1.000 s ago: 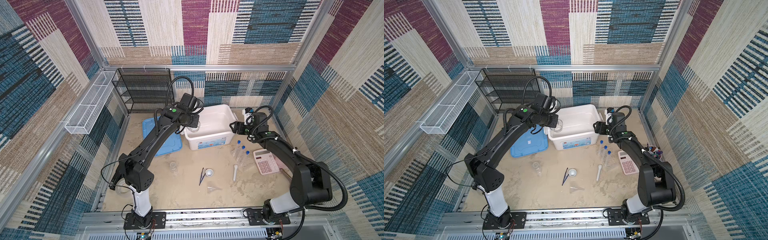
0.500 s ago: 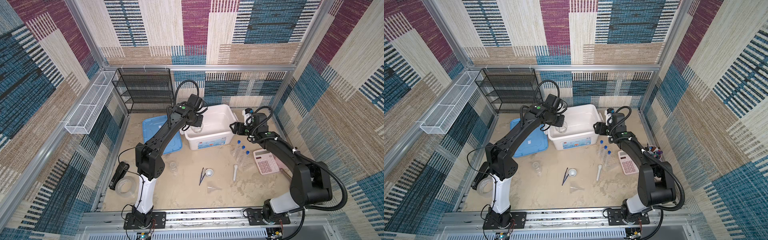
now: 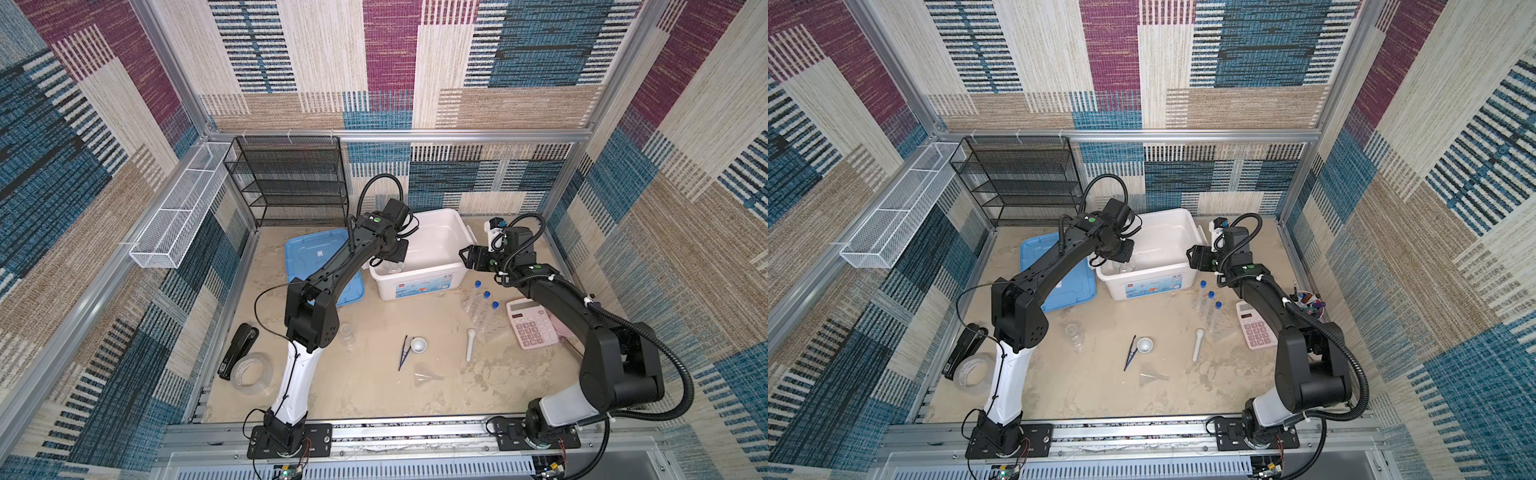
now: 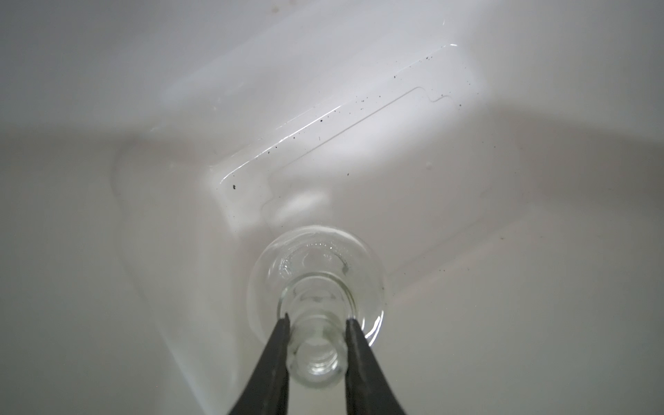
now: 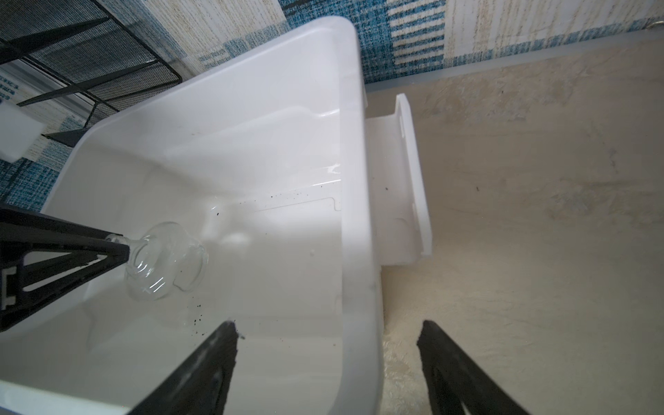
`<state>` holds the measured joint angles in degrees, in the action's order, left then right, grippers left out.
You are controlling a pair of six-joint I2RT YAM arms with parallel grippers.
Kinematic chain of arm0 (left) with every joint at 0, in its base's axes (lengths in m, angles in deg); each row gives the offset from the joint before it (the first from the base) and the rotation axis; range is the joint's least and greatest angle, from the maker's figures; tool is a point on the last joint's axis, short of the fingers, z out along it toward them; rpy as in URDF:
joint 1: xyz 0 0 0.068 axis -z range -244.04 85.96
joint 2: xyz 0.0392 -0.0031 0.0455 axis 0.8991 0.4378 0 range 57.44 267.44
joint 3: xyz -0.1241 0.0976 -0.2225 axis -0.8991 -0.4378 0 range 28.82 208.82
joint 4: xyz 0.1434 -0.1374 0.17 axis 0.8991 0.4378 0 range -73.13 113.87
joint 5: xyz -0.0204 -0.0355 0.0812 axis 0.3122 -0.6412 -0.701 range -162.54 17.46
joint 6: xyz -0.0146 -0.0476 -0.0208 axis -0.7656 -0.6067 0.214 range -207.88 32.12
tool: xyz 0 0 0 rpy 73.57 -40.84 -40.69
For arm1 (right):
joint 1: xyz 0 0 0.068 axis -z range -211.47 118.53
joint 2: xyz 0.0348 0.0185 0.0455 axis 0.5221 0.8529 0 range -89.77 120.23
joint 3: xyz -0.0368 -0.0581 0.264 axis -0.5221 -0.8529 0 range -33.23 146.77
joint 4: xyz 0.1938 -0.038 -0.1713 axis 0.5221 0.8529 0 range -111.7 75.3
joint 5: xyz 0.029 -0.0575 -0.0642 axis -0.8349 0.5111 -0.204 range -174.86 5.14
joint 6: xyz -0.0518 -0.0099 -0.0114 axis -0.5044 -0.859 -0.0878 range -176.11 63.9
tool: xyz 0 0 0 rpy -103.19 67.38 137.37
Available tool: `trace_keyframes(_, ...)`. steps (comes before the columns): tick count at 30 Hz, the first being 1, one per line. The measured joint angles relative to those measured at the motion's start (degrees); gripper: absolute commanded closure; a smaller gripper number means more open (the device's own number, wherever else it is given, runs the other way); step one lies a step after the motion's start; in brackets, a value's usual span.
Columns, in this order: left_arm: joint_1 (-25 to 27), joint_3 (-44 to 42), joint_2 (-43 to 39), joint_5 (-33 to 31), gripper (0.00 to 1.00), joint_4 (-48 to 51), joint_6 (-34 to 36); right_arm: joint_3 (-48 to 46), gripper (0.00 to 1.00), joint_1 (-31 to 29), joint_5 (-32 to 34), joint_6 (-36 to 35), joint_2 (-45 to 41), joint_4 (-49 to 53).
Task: Organize the chemistry lab equipment
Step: 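Lower the flask into the bin with the left gripper while the right holds the rim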
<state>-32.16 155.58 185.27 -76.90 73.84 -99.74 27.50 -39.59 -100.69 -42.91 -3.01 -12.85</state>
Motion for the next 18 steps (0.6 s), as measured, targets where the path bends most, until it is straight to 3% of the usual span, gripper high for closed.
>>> trace_keyframes(18, 0.0, 0.5, 3.5, 0.2, 0.84, 0.0, -0.1, -1.2, 0.18, 0.0, 0.6, 0.0, -0.7, 0.0)
